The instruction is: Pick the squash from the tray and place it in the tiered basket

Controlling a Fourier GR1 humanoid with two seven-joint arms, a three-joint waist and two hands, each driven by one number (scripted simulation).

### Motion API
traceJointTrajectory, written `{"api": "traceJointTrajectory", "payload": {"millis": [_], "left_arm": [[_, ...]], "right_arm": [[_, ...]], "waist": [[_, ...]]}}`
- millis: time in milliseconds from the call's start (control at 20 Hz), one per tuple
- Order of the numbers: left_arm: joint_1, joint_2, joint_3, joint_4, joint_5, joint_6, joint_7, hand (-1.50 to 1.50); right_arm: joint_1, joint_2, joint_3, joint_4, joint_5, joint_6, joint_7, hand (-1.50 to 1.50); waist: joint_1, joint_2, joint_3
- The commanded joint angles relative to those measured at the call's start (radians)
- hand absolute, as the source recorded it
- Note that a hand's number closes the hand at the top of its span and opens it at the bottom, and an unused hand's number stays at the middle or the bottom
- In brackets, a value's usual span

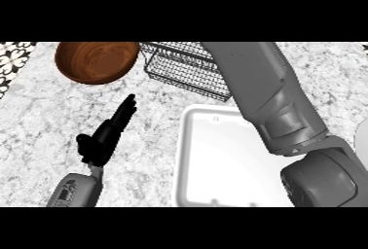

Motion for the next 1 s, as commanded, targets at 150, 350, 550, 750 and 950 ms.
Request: {"api": "traceJointTrajectory", "payload": {"millis": [150, 350, 550, 750, 950], "left_arm": [[0.012, 0.009, 0.001, -0.029, 0.008, -0.016, 0.026, 0.0], [0.052, -0.009, 0.0, -0.025, -0.008, 0.01, -0.01, 0.0], [0.043, 0.001, 0.014, -0.022, -0.007, 0.009, 0.0, 0.0], [0.025, 0.008, 0.027, -0.022, 0.001, 0.005, 0.017, 0.0], [0.078, 0.013, 0.033, -0.076, 0.01, 0.01, 0.023, 0.0]], "right_arm": [[-0.048, 0.003, -0.156, 0.079, -0.174, -0.045, 0.115, -1.5], [-0.048, 0.003, -0.173, 0.075, -0.221, -0.088, 0.049, -1.5], [-0.048, -0.01, -0.143, 0.056, -0.186, -0.231, 0.025, -1.5], [-0.037, -0.069, -0.078, 0.05, -0.082, -0.406, 0.058, -1.5], [0.043, -0.172, -0.06, 0.008, -0.04, -0.487, 0.026, -1.5]], "waist": [[0.003, -0.004, 0.001], [-0.013, -0.008, 0.001], [-0.025, -0.01, 0.001], [-0.04, -0.015, 0.0], [-0.055, -0.022, 0.002]]}}
